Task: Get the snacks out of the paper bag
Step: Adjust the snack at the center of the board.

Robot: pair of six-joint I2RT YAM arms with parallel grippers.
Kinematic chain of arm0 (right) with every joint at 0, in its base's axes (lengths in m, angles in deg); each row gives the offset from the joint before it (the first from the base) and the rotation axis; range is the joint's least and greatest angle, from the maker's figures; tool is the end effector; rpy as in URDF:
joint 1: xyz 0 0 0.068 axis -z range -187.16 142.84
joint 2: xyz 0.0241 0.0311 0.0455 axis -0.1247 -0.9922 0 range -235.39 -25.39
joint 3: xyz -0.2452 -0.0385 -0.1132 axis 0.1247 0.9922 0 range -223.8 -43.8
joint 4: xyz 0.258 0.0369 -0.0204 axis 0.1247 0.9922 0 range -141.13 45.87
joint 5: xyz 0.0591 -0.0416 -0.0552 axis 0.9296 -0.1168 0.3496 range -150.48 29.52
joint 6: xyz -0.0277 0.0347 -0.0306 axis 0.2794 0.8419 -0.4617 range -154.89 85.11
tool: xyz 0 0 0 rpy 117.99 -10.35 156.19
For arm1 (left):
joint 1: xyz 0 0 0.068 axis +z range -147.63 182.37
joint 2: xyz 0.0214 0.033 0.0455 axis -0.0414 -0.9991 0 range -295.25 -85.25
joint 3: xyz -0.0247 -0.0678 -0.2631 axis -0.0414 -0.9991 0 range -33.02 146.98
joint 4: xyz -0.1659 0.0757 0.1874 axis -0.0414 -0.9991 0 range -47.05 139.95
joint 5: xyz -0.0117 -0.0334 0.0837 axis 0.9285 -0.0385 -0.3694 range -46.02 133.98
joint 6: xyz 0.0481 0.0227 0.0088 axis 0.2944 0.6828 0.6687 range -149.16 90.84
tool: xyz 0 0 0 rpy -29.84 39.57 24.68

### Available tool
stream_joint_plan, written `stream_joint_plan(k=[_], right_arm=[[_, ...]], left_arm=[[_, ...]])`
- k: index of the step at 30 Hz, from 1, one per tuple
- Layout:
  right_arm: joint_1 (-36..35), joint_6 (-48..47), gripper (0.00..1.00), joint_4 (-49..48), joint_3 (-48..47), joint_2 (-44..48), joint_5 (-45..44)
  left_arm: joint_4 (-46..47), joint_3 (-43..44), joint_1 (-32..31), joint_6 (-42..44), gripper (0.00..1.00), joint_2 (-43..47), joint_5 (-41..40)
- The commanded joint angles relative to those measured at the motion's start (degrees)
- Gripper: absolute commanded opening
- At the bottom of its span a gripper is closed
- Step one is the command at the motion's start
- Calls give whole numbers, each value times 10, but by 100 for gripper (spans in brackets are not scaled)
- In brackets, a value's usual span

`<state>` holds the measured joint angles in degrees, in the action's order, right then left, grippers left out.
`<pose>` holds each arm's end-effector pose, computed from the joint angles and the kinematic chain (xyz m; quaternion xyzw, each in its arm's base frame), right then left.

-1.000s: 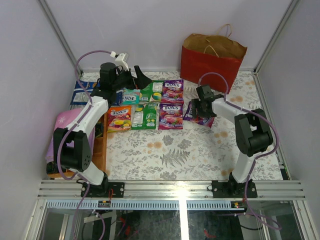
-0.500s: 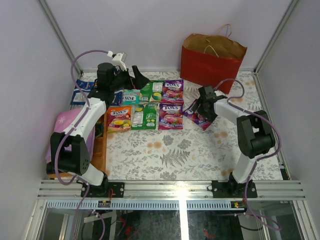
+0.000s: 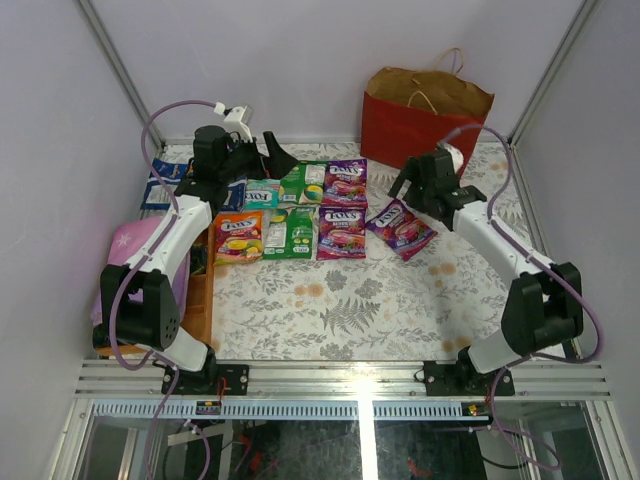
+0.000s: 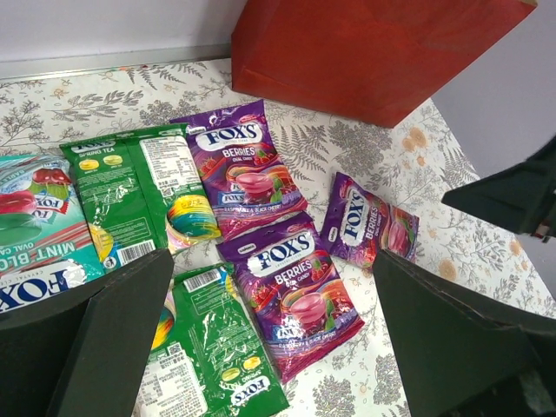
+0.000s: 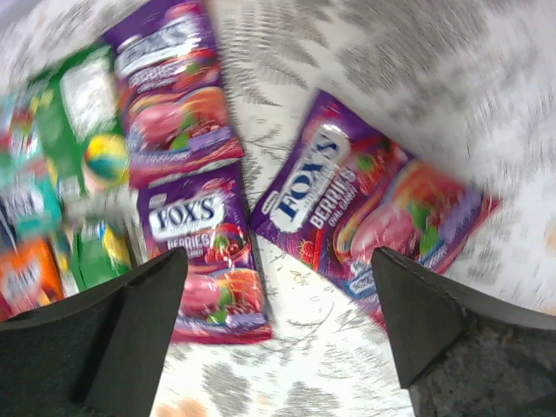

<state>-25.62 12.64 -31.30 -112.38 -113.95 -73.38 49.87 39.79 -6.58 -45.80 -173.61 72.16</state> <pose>0.3323 0.1025 0.2805 0.2720 0.8591 0.1442 0.4089 0.3589 -0.0735 0.3411 0.0950 0.7809 -0.3189 0.5287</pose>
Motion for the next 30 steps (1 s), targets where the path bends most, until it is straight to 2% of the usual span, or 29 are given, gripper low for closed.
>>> stream_joint_plan(k=[1,3,5,7,10,13,20,25,30], right_arm=[[8,-428,100,-37,-49,-13,190],[9,-514,98,92,-140,-91,202],[9,-538,95,139,-163,-134,220],[9,-549,95,118,-127,-128,240],[9,-556,98,76,-76,-111,204],[9,-561,99,71,-69,-122,168],[10,-553,99,48,-68,-169,170],[21,-497,99,9,-71,-202,133],[20,-429,99,-18,-42,-189,87]], left_arm=[[21,1,3,-3,100,0,22],[24,9,2,-8,100,-8,35],[20,15,2,-10,100,-13,40],[19,12,2,-5,100,-11,35],[20,2,4,1,100,-10,22],[15,7,5,-1,100,-15,28],[16,0,5,1,100,3,26],[10,1,5,6,100,5,24],[-1,2,6,17,100,10,11]])
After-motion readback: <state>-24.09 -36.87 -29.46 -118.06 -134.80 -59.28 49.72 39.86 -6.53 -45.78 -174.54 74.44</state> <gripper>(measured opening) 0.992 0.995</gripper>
